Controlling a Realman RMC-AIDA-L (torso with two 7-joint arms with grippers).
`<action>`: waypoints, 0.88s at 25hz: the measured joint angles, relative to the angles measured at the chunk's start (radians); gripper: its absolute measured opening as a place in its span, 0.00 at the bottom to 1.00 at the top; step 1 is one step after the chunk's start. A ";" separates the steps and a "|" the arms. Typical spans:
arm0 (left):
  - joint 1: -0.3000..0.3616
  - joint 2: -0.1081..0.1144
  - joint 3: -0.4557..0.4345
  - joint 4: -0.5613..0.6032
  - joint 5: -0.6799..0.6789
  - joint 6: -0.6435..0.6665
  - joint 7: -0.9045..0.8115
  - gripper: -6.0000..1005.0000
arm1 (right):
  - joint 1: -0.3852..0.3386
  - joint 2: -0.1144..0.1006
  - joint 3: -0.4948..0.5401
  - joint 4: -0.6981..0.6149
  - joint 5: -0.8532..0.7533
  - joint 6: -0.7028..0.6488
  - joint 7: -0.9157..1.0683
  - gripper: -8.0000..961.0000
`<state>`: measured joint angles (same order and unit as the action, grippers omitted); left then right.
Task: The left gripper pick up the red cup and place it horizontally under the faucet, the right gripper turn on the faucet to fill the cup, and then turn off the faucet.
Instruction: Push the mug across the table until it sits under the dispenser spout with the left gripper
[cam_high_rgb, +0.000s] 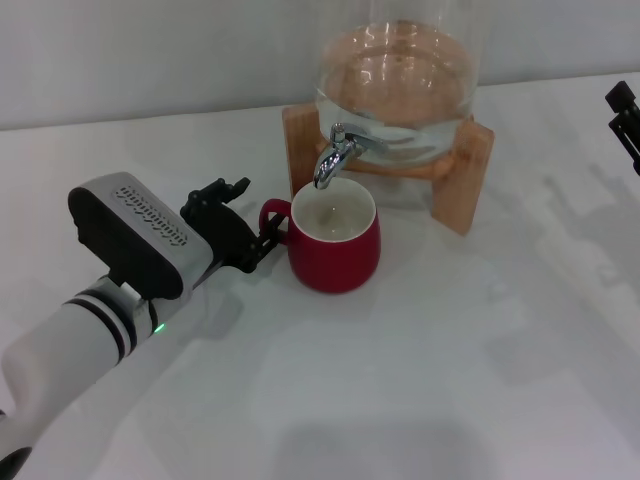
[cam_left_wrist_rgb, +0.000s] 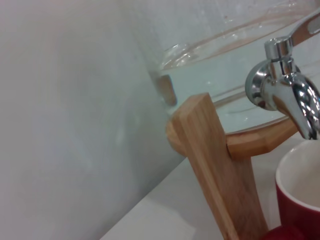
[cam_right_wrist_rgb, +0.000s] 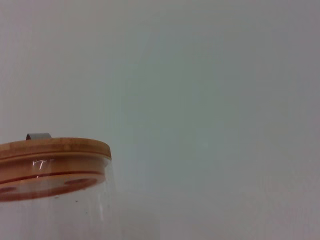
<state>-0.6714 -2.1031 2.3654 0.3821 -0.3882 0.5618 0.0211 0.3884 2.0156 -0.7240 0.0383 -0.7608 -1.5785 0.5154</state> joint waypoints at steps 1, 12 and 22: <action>0.002 0.000 0.000 0.000 0.000 0.000 -0.003 0.60 | 0.000 0.000 0.000 0.000 0.000 0.000 0.000 0.75; 0.022 0.000 0.004 0.013 -0.005 0.002 -0.009 0.60 | -0.002 0.000 -0.002 0.000 0.000 0.000 0.000 0.75; 0.039 0.000 0.018 0.026 -0.010 0.003 -0.006 0.60 | -0.007 0.000 -0.002 0.000 0.000 0.000 0.000 0.75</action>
<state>-0.6326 -2.1031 2.3836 0.4083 -0.3978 0.5644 0.0151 0.3818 2.0157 -0.7256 0.0384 -0.7608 -1.5784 0.5154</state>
